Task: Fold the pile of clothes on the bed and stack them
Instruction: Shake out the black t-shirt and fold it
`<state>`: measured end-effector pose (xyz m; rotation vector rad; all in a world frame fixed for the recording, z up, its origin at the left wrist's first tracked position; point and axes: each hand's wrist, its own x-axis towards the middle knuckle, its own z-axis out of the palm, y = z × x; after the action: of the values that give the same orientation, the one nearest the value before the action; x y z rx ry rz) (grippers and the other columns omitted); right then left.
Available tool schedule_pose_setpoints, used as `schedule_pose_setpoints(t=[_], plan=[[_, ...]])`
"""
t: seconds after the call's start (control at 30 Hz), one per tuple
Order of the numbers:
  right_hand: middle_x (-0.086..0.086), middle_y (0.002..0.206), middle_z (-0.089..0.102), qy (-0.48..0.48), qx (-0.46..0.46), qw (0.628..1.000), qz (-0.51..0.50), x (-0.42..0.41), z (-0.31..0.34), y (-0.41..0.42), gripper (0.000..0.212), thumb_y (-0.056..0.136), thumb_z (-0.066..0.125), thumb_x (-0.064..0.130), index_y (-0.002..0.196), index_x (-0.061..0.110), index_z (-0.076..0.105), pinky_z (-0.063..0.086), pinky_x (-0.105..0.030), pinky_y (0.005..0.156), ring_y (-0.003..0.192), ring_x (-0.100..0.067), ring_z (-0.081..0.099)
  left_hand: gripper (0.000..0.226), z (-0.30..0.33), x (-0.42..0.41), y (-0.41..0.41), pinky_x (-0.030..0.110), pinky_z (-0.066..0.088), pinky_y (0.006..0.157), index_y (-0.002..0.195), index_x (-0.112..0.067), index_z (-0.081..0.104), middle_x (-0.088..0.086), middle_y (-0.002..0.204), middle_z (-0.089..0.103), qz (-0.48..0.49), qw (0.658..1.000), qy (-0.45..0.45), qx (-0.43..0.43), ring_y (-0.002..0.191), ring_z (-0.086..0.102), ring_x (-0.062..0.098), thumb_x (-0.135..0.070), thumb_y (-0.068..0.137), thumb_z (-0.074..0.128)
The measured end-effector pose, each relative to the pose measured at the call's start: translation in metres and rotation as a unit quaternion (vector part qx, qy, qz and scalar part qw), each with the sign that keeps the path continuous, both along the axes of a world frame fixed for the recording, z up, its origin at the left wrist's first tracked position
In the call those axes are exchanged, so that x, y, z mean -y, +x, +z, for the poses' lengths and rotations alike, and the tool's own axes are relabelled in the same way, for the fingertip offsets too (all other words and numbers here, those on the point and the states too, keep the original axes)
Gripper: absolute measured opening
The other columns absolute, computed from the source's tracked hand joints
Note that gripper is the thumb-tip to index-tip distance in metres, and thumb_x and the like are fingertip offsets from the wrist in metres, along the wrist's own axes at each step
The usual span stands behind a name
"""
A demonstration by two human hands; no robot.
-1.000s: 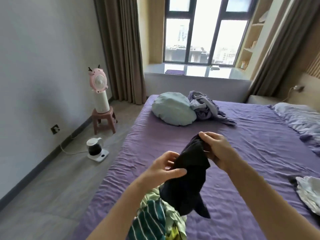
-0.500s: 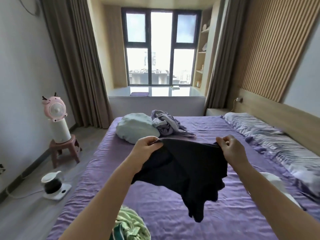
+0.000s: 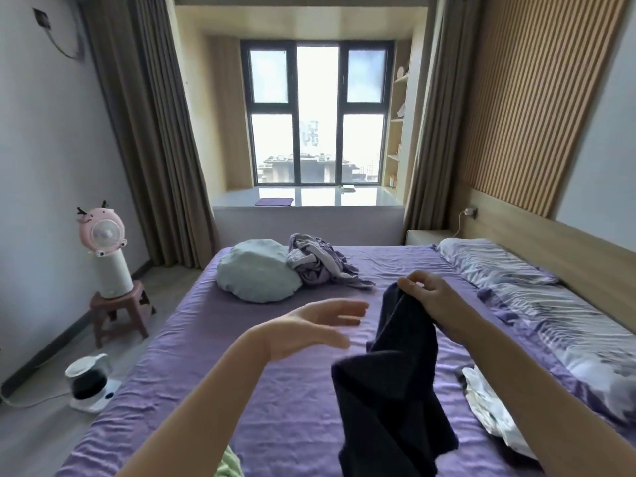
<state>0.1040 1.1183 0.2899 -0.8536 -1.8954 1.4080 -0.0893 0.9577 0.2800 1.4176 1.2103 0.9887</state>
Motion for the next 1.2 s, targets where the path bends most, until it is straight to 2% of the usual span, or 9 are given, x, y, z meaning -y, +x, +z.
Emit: schedule_pose_setpoints(t=[0.1, 0.23, 0.33, 0.47, 0.7, 0.8, 0.9, 1.03, 1.2], plan=[[0.001, 0.07, 0.059, 0.006, -0.016, 0.999, 0.051, -0.004, 0.013, 0.008, 0.018, 0.094, 0.058, 0.027, 0.078, 0.018, 0.061, 0.045, -0.018, 0.056, 0.062, -0.006, 0.056, 0.07, -0.009, -0.027, 0.019, 0.01, 0.043, 0.086, 0.135, -0.038, 0.042, -0.013, 0.14, 0.044, 0.177, 0.981, 0.057, -0.054, 0.127, 0.043, 0.007, 0.001, 0.083, 0.068], [0.002, 0.079, 0.062, 0.011, -0.059, 0.993, 0.1, -0.009, 0.033, 0.023, 0.019, 0.086, 0.061, 0.041, 0.079, 0.023, 0.063, 0.046, -0.023, 0.069, 0.075, -0.007, 0.059, 0.091, -0.029, -0.066, 0.023, 0.021, 0.021, 0.113, 0.149, -0.029, 0.026, -0.004, 0.153, 0.021, 0.191, 0.941, 0.041, -0.278, 0.14, 0.018, 0.009, -0.015, 0.076, 0.078], [0.002, 0.082, 0.065, -0.003, -0.117, 0.987, 0.108, -0.018, 0.044, 0.038, 0.024, 0.08, 0.062, 0.045, 0.085, 0.022, 0.064, 0.051, -0.018, 0.066, 0.077, -0.006, 0.062, 0.06, -0.041, -0.081, 0.02, 0.03, 0.031, 0.108, 0.13, -0.017, 0.054, 0.002, 0.132, 0.044, 0.198, 0.914, 0.022, -0.354, 0.129, 0.036, 0.018, -0.019, 0.075, 0.077], [0.003, 0.077, 0.064, 0.023, -0.073, 0.996, 0.05, -0.039, 0.036, 0.059, 0.019, 0.09, 0.059, 0.037, 0.082, 0.019, 0.064, 0.05, -0.018, 0.059, 0.07, -0.006, 0.061, 0.025, -0.049, -0.078, 0.005, 0.033, 0.042, 0.07, 0.079, -0.001, 0.063, 0.002, 0.074, 0.056, 0.233, 0.929, 0.018, -0.286, 0.07, 0.05, 0.013, -0.023, 0.081, 0.074], [-0.002, 0.077, 0.061, 0.235, 0.168, 0.954, -0.081, -0.059, -0.023, 0.061, 0.012, 0.091, 0.062, 0.019, 0.083, 0.016, 0.054, 0.038, -0.027, 0.067, 0.084, -0.023, 0.06, 0.041, -0.014, -0.063, 0.015, 0.019, 0.038, 0.057, 0.064, -0.012, 0.054, -0.006, 0.06, 0.048, 0.225, 0.951, 0.047, -0.206, 0.056, 0.044, 0.007, -0.045, 0.083, 0.07], [0.016, 0.106, 0.064, 0.205, 0.075, 0.974, 0.055, -0.026, -0.024, 0.036, 0.026, 0.082, 0.07, 0.037, 0.103, 0.035, 0.055, 0.043, -0.02, 0.087, 0.105, -0.001, 0.058, 0.046, 0.001, -0.066, 0.035, 0.028, 0.037, 0.065, 0.075, -0.009, 0.057, 0.005, 0.07, 0.047, 0.215, 0.96, 0.023, -0.177, 0.066, 0.044, 0.015, -0.053, 0.089, 0.056], [0.021, 0.104, 0.065, 0.185, 0.05, 0.965, 0.176, 0.006, -0.025, 0.009, 0.045, 0.079, 0.075, 0.034, 0.116, 0.042, 0.05, 0.043, -0.007, 0.082, 0.097, 0.01, 0.059, 0.052, 0.015, -0.068, 0.048, 0.028, 0.04, 0.065, 0.081, -0.002, 0.064, 0.004, 0.07, 0.052, 0.224, 0.953, 0.014, -0.204, 0.065, 0.046, 0.014, -0.051, 0.093, 0.052], [0.0, 0.063, 0.058, 0.101, -0.067, 0.989, 0.081, 0.012, -0.018, -0.009, 0.014, 0.088, 0.064, 0.005, 0.083, 0.018, 0.063, 0.055, -0.027, 0.065, 0.058, -0.01, 0.055, 0.043, 0.022, -0.051, 0.036, 0.022, 0.039, 0.059, 0.076, -0.011, 0.057, -0.002, 0.066, 0.049, 0.249, 0.951, -0.026, -0.183, 0.062, 0.046, 0.01, -0.051, 0.093, 0.052], [-0.006, 0.068, 0.059, 0.031, -0.105, 0.992, 0.067, 0.005, -0.008, -0.014, 0.011, 0.092, 0.058, 0.005, 0.082, 0.011, 0.059, 0.057, -0.028, 0.056, 0.056, -0.011, 0.062, 0.032, -0.004, -0.025, 0.023, 0.016, 0.031, 0.043, 0.07, -0.018, 0.048, -0.003, 0.062, 0.042, 0.292, 0.944, -0.109, -0.112, 0.049, 0.042, 0.006, -0.037, 0.095, 0.057]])
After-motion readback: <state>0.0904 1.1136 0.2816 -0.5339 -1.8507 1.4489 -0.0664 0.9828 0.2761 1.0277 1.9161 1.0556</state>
